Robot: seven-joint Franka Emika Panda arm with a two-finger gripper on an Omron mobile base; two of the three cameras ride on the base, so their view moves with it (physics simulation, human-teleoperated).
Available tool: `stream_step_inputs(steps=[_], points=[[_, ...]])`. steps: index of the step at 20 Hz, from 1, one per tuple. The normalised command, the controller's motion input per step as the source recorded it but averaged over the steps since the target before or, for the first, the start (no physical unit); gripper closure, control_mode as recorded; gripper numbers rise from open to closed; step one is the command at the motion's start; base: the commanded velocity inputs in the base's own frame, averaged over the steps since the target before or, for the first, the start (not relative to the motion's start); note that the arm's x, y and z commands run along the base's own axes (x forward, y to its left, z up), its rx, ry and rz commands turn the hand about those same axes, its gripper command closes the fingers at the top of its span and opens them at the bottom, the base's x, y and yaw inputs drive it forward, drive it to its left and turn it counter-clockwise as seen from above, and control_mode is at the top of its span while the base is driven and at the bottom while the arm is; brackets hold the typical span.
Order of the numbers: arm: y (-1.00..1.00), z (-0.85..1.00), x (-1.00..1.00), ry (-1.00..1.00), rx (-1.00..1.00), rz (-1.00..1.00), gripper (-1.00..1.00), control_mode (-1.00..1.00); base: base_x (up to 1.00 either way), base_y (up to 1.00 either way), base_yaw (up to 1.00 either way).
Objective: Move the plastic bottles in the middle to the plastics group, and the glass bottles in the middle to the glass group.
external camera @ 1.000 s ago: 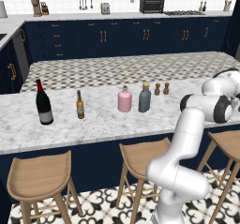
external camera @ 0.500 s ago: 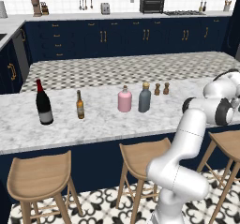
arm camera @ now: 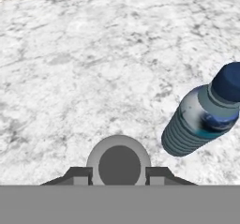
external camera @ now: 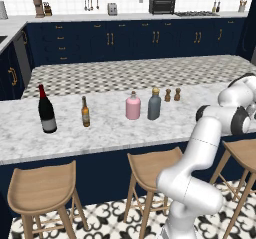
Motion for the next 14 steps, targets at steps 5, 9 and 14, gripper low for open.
stream_step_inputs(steps=[5, 9, 14], points=[[0.07, -0.04, 0.00, 0.00, 0.00, 0.00, -1.00, -1.00, 0.00, 0.00, 0.00], [0.09, 0.00, 0.00, -0.02, 0.00, 0.00, -1.00, -1.00, 0.00, 0.00, 0.00], [0.05, 0.00, 0.00, 0.00, 0.00, 0.00, -1.00, -1.00, 0.00, 0.00, 0.00]])
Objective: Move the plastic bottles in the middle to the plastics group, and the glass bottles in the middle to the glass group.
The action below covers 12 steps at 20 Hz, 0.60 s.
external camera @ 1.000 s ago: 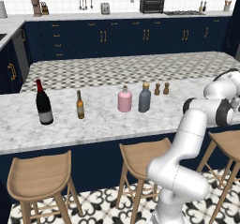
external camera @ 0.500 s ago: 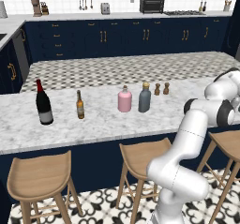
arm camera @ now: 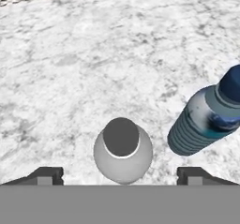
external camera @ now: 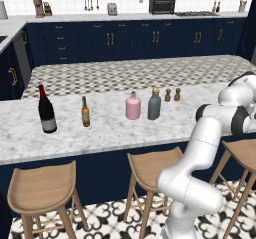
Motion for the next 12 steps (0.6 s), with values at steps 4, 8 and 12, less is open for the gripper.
stream_step_inputs(steps=[4, 8, 12], points=[[0.20, 0.10, -0.29, 0.00, -0.02, 0.00, -1.00, -1.00, 0.00, 0.00, 0.00], [0.56, 0.25, -0.46, -0.01, -0.10, -0.02, -1.00, -1.00, 0.00, 0.00, 0.00], [0.98, 0.12, -0.73, -0.12, -0.13, -0.12, -1.00, -1.00, 0.00, 0.00, 0.00]])
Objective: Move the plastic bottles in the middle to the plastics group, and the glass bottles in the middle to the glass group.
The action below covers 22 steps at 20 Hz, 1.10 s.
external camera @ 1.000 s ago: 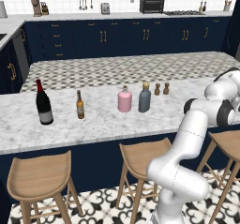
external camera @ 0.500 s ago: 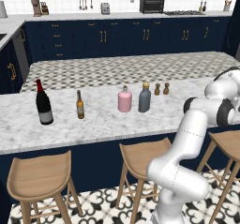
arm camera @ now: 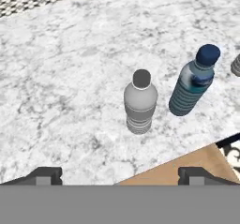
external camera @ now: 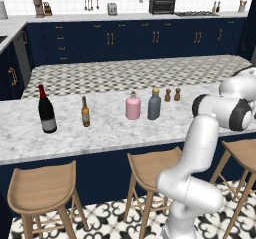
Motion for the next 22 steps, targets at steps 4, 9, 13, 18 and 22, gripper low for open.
stream_step_inputs(steps=[4, 9, 13, 18, 22], points=[[1.00, 0.14, -0.67, -0.13, -0.14, -0.15, -1.00, -1.00, 0.00, 0.00, 0.00], [1.00, 0.11, -0.36, -0.07, -0.14, -0.10, -1.00, -1.00, 0.00, 0.00, 0.00], [1.00, 0.14, 0.00, 0.00, -0.16, -0.08, -1.00, -1.00, 0.00, 0.00, 0.00], [0.96, 0.31, 0.00, 0.00, -0.13, -0.02, -1.00, -1.00, 0.00, 0.00, 0.00], [0.77, 0.88, 0.09, 0.01, -0.04, 0.00, -1.00, -1.00, 0.00, 0.00, 0.00]])
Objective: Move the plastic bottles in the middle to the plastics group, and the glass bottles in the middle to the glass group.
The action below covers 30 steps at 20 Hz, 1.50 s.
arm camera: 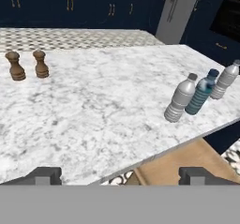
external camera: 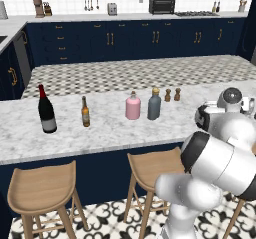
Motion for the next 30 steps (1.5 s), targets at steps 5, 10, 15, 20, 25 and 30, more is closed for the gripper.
stream_step_inputs(steps=[5, 10, 15, 20, 25, 30], points=[[0.00, 0.95, 0.04, 0.17, 0.02, 0.07, -1.00, -1.00, 0.00, 0.00, 0.00], [0.01, 0.05, 0.05, 0.18, 0.09, 0.02, -1.00, -1.00, 0.00, 0.00, 0.00], [0.56, -0.03, 0.00, 0.08, 0.16, 0.06, -1.00, -1.00, 0.00, 0.00, 0.00], [1.00, -0.09, 0.04, 0.04, 0.14, 0.21, -1.00, -1.00, 0.00, 0.00, 0.00], [1.00, -0.05, 0.27, 0.07, 0.14, 0.42, -1.00, -1.00, 0.00, 0.00, 0.00], [0.63, 0.00, 0.10, 0.23, -0.07, 0.26, -1.00, -1.00, 0.00, 0.00, 0.00]])
